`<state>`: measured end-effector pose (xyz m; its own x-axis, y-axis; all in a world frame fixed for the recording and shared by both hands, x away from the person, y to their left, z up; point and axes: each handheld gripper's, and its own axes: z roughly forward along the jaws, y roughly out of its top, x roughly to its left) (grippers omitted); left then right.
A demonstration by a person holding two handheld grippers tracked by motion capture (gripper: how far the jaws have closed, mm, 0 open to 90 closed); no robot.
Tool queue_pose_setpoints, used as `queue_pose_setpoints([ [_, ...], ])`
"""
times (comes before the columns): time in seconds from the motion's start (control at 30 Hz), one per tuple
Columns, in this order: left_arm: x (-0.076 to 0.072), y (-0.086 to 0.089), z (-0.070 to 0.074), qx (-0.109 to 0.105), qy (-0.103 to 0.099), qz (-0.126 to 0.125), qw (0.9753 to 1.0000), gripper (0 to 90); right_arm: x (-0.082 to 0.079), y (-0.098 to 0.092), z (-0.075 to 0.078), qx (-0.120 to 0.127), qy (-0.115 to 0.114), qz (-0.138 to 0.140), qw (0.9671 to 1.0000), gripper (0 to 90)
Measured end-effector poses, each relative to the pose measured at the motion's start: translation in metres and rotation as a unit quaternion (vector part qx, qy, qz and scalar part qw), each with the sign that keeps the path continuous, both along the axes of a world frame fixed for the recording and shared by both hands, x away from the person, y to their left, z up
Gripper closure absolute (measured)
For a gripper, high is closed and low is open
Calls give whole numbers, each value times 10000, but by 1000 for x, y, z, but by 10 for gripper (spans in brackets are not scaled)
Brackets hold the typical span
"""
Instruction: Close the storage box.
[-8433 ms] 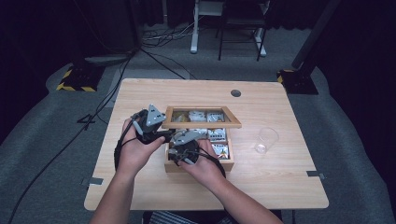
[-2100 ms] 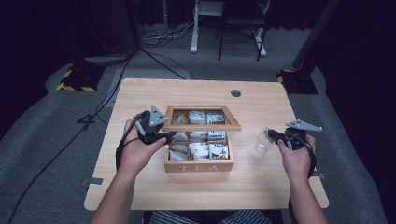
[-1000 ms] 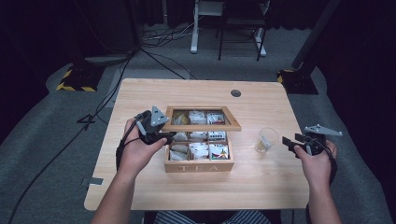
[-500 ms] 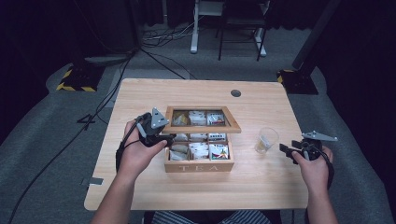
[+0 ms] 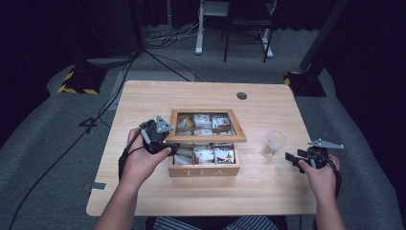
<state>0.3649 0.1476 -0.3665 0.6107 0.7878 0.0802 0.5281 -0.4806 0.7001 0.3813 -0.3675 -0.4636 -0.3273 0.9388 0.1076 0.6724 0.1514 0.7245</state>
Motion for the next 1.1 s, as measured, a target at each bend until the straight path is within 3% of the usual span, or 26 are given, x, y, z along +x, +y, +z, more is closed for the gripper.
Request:
queue_pose_setpoints([
  [0.57,-14,3,-10,-103,477,-176,9987,420,13,11,0,49,4,202,9998,388],
  [1.1,-21,3,-24,49,785,-417,9960,419,24,15,-2,42,93,276,9996,388],
])
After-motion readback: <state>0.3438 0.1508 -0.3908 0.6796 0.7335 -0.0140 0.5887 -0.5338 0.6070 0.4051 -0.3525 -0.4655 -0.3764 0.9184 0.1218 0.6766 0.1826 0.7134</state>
